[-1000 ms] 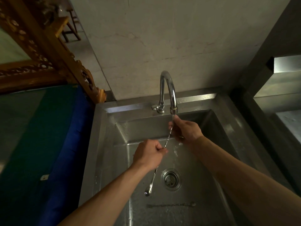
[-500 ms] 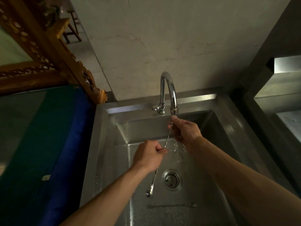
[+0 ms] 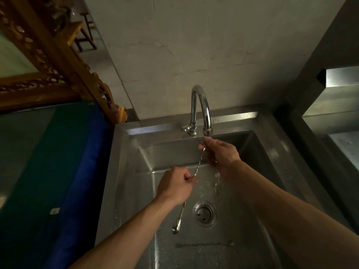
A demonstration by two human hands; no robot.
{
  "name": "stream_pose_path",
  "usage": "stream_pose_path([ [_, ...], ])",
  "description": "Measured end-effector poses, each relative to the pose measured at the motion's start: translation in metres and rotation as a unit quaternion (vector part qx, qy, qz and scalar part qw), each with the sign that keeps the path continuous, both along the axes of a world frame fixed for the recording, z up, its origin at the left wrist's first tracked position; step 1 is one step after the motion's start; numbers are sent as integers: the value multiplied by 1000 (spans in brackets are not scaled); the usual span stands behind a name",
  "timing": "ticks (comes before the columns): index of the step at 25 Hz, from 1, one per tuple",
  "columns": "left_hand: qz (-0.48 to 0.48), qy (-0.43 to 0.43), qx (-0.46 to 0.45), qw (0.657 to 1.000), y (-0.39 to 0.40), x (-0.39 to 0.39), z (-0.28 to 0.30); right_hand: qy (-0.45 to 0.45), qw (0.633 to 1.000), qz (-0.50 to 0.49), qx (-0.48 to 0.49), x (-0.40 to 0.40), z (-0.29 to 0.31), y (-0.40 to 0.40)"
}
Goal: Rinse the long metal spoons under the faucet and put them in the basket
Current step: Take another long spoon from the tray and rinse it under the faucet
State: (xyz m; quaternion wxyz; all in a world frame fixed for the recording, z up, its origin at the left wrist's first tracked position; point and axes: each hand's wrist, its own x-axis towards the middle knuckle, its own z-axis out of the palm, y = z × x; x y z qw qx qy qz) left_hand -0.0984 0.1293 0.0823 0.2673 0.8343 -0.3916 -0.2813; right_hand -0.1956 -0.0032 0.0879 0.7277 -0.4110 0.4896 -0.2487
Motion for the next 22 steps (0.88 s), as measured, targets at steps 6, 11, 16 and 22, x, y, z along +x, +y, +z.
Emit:
stream_pose_path([
  [6, 0, -5, 0, 1000, -2, 4, 6, -17, 1000, 17, 8, 4, 5, -2],
  [11, 0, -3, 7, 1000, -3, 6, 8, 9, 998, 53, -20, 2, 5, 0],
  [16, -5, -2, 11, 1000, -6, 6, 10, 9, 1000, -1, 5, 3, 7, -3],
  [22, -7, 5, 9, 1000, -8, 11, 11, 26, 998, 56, -23, -2, 10, -3],
])
